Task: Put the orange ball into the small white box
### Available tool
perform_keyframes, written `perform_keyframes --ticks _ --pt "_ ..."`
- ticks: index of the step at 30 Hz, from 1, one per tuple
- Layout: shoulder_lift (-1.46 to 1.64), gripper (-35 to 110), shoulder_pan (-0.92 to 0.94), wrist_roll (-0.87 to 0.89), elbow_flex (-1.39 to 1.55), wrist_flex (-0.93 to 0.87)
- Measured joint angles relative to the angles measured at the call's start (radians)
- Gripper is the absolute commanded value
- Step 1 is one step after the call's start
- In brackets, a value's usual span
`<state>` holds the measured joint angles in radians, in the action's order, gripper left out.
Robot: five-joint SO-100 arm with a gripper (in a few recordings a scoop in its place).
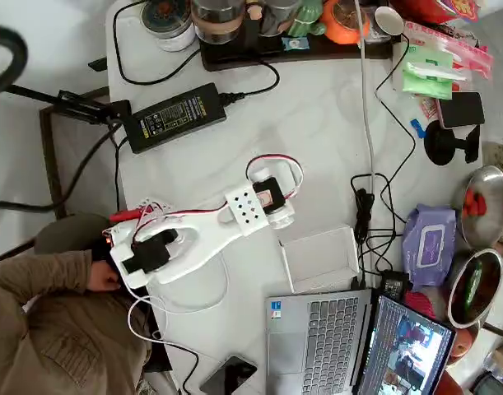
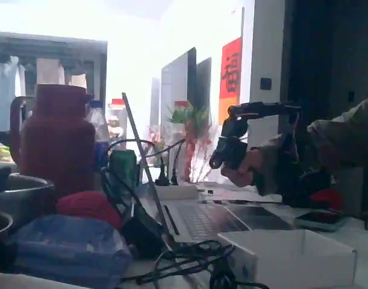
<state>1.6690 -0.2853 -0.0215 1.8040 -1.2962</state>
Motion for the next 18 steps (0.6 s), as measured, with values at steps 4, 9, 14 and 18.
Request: perform_keyframes --ticks 4,9,14,18 --pt "0.0 34 0.015 0.006 0.0 0.0" --pt "0.0 34 0.075 -0.006 0.0 0.0" --pt "-0.074 34 0.11 -0.006 -0.002 0.0" --pt "-0.137 34 0.126 -0.008 -0.002 0.028"
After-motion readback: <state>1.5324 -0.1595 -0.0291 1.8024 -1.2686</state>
